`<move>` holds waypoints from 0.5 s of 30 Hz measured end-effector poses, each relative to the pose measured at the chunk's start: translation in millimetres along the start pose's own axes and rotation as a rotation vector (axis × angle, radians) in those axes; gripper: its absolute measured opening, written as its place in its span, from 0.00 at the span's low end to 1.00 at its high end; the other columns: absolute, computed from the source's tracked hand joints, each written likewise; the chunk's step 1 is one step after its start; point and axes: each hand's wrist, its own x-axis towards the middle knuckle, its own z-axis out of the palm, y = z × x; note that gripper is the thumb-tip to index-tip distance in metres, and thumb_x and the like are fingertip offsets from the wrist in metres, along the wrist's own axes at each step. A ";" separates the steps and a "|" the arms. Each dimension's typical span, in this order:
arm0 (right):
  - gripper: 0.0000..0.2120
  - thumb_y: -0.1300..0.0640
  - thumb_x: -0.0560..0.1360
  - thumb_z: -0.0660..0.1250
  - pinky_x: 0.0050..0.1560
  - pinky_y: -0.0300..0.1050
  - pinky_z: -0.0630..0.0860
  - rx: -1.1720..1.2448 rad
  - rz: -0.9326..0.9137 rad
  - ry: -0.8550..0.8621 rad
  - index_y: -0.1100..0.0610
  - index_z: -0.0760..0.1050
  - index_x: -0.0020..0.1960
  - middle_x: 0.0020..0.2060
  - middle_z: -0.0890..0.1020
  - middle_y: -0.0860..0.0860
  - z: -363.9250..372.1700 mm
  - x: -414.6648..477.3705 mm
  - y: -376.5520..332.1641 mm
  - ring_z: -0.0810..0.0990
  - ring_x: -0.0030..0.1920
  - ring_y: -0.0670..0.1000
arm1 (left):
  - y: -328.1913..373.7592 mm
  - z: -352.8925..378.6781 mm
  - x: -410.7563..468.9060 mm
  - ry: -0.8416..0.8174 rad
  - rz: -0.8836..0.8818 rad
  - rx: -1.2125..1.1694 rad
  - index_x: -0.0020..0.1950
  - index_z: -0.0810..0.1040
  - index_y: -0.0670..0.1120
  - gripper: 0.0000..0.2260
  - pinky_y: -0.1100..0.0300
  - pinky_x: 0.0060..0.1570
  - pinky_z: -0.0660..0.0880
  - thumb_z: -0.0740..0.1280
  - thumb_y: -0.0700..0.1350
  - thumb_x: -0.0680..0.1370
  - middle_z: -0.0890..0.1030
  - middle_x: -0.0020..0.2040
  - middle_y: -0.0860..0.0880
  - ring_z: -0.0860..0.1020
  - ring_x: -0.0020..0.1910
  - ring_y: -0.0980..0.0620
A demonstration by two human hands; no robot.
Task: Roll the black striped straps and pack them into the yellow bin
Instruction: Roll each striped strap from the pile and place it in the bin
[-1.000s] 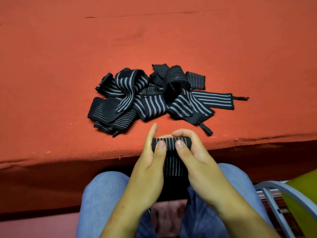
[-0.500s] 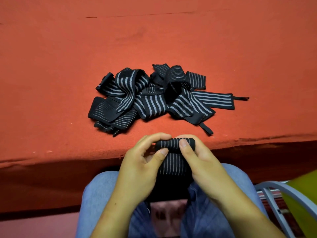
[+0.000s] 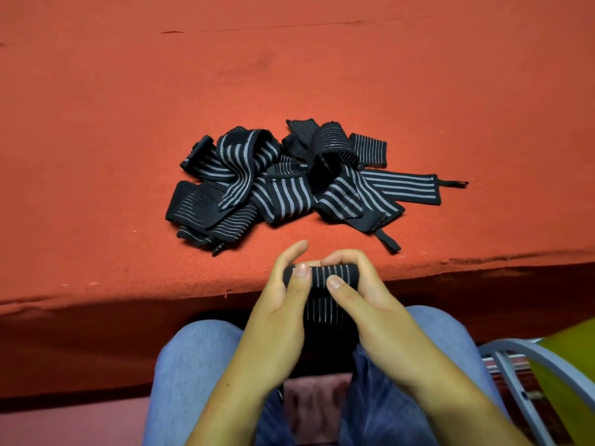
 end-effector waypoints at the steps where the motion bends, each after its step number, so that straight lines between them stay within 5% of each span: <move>1: 0.10 0.45 0.78 0.62 0.65 0.60 0.77 -0.003 -0.005 0.006 0.40 0.73 0.60 0.54 0.85 0.44 1.3 -0.3 -0.6 0.83 0.57 0.49 | -1.5 1.0 0.0 0.005 -0.001 -0.010 0.71 0.71 0.67 0.17 0.63 0.67 0.68 0.56 0.65 0.82 0.78 0.61 0.72 0.73 0.63 0.74; 6: 0.07 0.48 0.81 0.63 0.62 0.61 0.78 -0.055 -0.065 0.090 0.41 0.74 0.59 0.49 0.83 0.44 2.2 -0.4 0.7 0.81 0.51 0.47 | -4.1 -1.2 3.7 -0.054 0.023 0.043 0.71 0.70 0.69 0.19 0.64 0.66 0.68 0.58 0.63 0.80 0.78 0.64 0.69 0.73 0.66 0.71; 10: 0.11 0.55 0.82 0.65 0.62 0.57 0.79 -0.015 -0.024 0.125 0.39 0.76 0.59 0.52 0.85 0.47 -0.9 1.3 2.0 0.83 0.53 0.50 | -3.2 -3.4 2.8 0.002 0.101 -0.011 0.67 0.78 0.56 0.14 0.67 0.54 0.76 0.68 0.50 0.82 0.85 0.57 0.57 0.82 0.56 0.61; 15: 0.12 0.38 0.76 0.66 0.63 0.59 0.80 0.005 0.035 0.120 0.36 0.77 0.58 0.53 0.86 0.46 -1.0 0.7 4.4 0.85 0.55 0.49 | -5.0 -3.7 -0.2 0.048 0.112 -0.105 0.65 0.80 0.54 0.19 0.66 0.51 0.78 0.70 0.34 0.79 0.86 0.55 0.54 0.84 0.50 0.59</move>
